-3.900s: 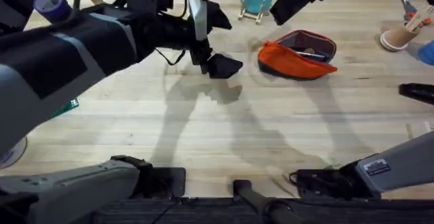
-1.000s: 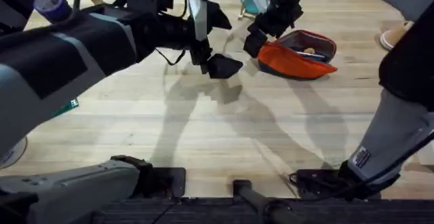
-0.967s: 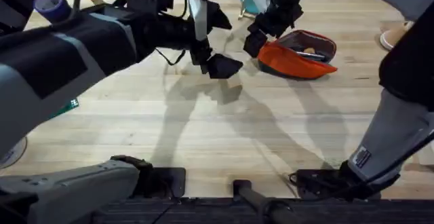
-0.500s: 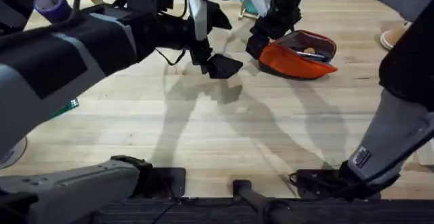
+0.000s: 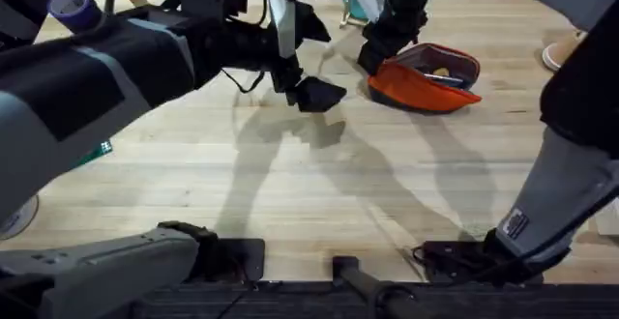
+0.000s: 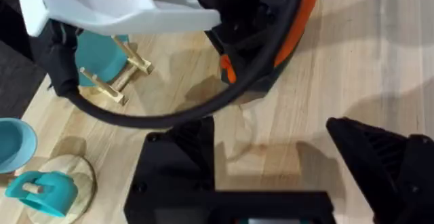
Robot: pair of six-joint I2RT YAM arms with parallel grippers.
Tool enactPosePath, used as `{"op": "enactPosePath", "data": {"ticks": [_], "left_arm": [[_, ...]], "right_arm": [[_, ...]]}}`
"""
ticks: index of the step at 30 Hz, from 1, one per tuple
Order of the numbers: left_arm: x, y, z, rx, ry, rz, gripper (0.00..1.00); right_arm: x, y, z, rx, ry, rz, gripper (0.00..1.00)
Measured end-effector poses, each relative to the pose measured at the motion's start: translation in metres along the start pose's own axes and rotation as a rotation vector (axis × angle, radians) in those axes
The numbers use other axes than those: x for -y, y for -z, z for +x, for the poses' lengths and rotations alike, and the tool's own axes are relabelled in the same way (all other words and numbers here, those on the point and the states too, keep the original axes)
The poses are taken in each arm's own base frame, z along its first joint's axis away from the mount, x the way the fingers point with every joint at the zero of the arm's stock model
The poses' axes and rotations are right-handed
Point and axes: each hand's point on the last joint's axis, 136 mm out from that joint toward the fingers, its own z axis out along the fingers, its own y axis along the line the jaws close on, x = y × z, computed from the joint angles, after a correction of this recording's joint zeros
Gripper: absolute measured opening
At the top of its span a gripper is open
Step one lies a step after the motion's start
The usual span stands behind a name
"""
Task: Unzip the bag, pick up the pens from the table one at a time and place them inside, then zip the bag closed.
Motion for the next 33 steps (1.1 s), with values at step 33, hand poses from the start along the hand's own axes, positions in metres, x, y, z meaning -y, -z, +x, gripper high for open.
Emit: {"op": "enactPosePath", "data": {"ticks": [33], "left_arm": [[0.0,0.0,0.0,0.0,0.0,0.0,0.995]], "right_arm": [[-0.0017,0.0003,-0.0019,0.005,-0.014,0.002,0.031]]}}
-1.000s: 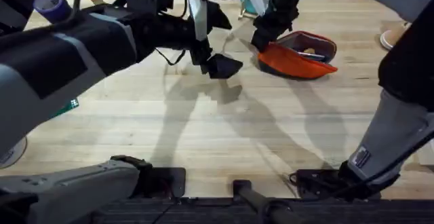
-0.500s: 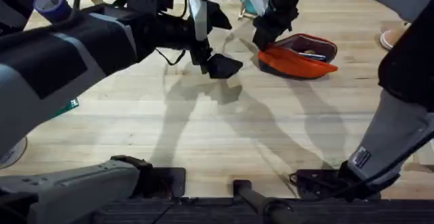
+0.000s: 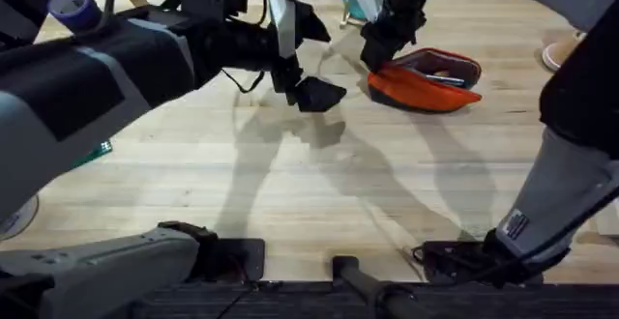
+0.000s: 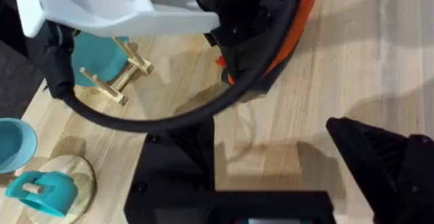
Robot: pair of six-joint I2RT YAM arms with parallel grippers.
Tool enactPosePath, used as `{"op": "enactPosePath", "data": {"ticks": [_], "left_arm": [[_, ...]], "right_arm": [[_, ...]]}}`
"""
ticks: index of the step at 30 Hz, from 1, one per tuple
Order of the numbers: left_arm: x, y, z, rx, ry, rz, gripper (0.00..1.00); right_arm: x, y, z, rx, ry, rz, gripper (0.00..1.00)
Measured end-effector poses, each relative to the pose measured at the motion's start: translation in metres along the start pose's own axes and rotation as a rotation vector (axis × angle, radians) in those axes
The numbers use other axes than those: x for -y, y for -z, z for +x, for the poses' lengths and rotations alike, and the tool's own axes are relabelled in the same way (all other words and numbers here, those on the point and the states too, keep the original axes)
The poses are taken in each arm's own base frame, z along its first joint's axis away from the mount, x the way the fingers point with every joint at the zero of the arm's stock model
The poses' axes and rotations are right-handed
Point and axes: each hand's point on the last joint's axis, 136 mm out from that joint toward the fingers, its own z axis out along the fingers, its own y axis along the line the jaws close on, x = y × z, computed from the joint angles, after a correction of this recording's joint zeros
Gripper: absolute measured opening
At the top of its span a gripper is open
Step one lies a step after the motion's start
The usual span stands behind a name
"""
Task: Unzip the bag, pick up the pens from the table one at a time and place them inside, then zip the bag closed.
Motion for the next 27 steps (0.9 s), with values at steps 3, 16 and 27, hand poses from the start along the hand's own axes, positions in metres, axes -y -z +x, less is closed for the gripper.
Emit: {"op": "enactPosePath", "data": {"ticks": [3,16,27], "left_arm": [[0.0,0.0,0.0,0.0,0.0,0.0,0.995],[0.0,0.0,0.0,0.0,0.0,0.0,0.995],[0.0,0.0,0.0,0.0,0.0,0.0,0.995]], "right_arm": [[0.0,0.001,0.0,0.002,0.0,0.001,0.031],[0.003,0.017,-0.002,0.04,-0.015,0.024,0.031],[0.004,0.022,-0.002,0.051,-0.022,0.03,0.032]]}}
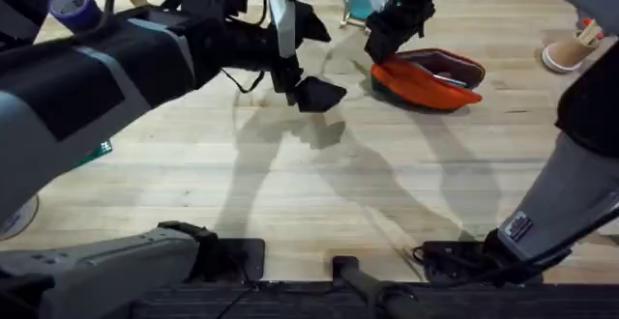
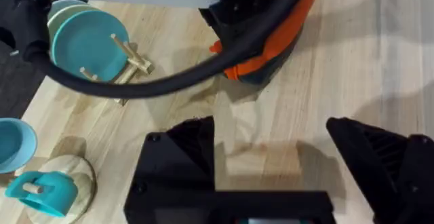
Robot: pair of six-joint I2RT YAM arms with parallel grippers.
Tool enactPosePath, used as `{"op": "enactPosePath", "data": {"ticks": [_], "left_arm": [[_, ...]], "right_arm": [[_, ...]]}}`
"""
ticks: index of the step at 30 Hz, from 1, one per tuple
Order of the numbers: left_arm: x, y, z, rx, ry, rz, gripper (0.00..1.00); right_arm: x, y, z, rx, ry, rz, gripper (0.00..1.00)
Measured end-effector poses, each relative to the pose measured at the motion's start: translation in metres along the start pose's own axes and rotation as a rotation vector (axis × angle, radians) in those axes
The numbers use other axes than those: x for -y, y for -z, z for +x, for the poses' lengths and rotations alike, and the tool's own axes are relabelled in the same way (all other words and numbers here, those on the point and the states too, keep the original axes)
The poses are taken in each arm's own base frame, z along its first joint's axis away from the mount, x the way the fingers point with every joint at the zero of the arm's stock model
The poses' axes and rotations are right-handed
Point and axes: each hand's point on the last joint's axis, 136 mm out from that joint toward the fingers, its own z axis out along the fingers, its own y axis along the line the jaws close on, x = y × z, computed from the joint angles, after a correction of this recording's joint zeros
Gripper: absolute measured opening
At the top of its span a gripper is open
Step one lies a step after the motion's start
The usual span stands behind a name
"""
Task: Unzip the bag, pick up the pens from the table one at a time and place them inside, then zip the bag closed.
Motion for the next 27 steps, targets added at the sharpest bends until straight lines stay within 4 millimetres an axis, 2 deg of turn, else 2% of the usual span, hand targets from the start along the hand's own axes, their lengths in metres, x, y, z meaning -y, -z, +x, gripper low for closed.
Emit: {"op": "enactPosePath", "data": {"ticks": [15,27], "left_arm": [[0.0,0.0,0.0,0.0,0.0,0.0,0.995],[0.0,0.0,0.0,0.0,0.0,0.0,0.995]], "right_arm": [[-0.001,0.012,-0.002,0.031,-0.004,-0.003,0.033],[-0.002,0.013,-0.002,0.034,-0.005,-0.006,0.036]]}}
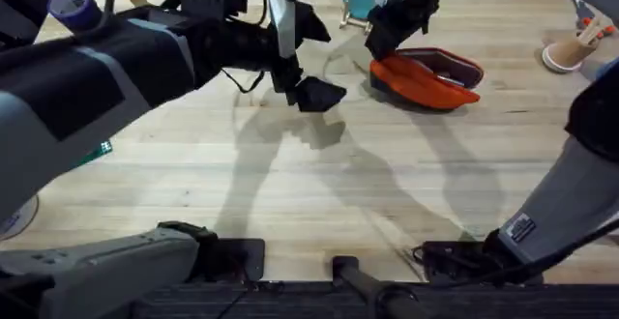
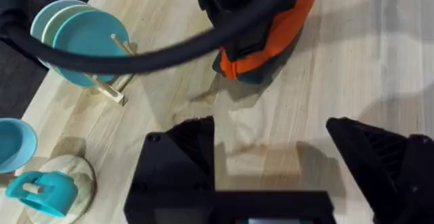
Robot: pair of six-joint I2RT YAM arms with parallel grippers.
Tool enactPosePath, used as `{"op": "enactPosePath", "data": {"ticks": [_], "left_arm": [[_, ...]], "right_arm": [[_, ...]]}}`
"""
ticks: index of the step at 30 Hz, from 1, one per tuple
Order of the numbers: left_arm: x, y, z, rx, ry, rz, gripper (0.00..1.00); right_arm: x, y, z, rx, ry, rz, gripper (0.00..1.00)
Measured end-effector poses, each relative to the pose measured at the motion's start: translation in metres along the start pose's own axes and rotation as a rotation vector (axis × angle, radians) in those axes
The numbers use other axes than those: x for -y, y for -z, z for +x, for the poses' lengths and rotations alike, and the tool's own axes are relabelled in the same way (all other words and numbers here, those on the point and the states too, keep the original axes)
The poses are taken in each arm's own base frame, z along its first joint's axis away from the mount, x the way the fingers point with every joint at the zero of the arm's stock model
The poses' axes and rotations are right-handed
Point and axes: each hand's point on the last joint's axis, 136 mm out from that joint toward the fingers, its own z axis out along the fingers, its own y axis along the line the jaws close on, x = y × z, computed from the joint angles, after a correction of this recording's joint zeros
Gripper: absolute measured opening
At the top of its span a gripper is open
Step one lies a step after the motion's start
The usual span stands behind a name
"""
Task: Unzip the bag, pick up the pens from the table one at a time and place them inside, then zip the bag closed.
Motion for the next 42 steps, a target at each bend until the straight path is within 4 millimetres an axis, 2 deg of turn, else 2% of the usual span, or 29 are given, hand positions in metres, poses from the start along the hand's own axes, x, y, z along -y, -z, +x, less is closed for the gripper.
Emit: {"op": "enactPosePath", "data": {"ticks": [26,28,32,34,35,38,39,42], "left_arm": [[0.0,0.0,0.0,0.0,0.0,0.0,0.995],[0.0,0.0,0.0,0.0,0.0,0.0,0.995],[0.0,0.0,0.0,0.0,0.0,0.0,0.995],[0.0,0.0,0.0,0.0,0.0,0.0,0.995],[0.0,0.0,0.0,0.0,0.0,0.0,0.995],[0.0,0.0,0.0,0.0,0.0,0.0,0.995],[0.0,0.0,0.0,0.0,0.0,0.0,0.995],[0.0,0.0,0.0,0.0,0.0,0.0,0.995]], "right_arm": [[0.0,0.0,0.0,0.001,-0.011,0.0,0.059],[0.0,0.0,0.0,0.003,-0.016,-0.003,0.169],[-0.001,0.012,-0.003,0.036,-0.021,0.002,0.247],[0.0,0.022,-0.004,0.06,-0.023,0.008,0.336],[0.0,0.026,-0.005,0.07,-0.027,0.011,0.407],[0.001,0.032,-0.007,0.087,-0.026,0.016,0.843],[0.001,0.032,-0.007,0.086,-0.024,0.016,0.954],[0.001,0.032,-0.007,0.086,-0.025,0.016,0.996]]}}
